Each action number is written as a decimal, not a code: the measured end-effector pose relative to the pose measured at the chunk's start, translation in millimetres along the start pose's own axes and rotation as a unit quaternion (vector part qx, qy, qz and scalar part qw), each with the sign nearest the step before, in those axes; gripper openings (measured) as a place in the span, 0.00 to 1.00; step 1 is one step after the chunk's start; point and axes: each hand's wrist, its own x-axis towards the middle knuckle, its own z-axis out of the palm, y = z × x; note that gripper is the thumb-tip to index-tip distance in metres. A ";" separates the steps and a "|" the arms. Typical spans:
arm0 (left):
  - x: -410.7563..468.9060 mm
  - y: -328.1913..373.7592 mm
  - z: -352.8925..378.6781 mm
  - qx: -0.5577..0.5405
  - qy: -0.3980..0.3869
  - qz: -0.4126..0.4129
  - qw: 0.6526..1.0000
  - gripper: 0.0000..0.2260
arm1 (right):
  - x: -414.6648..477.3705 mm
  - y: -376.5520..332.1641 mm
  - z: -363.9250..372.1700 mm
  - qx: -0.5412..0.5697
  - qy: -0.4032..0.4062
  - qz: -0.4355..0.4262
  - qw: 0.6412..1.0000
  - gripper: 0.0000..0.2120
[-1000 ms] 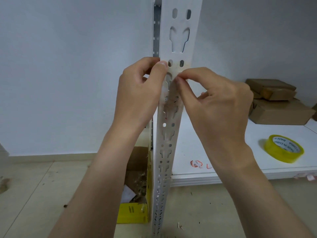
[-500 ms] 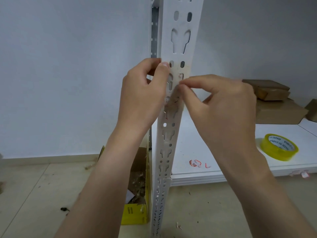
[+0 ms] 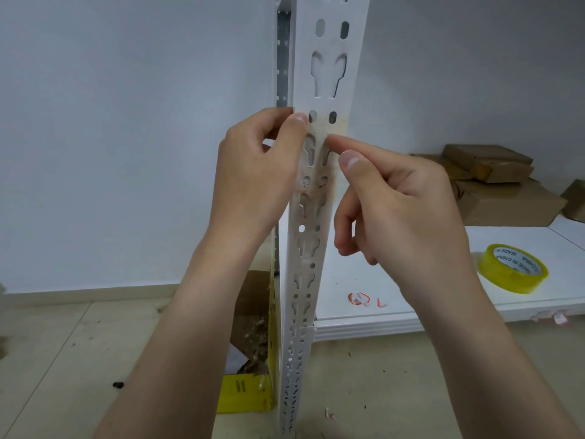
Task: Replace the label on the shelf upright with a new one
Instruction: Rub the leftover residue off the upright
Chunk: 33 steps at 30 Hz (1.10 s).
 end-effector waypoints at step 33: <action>-62.9 4.2 97.5 0.100 0.044 0.317 0.942 0.07 | 4.6 94.7 -106.5 -0.085 0.090 0.035 0.992 0.08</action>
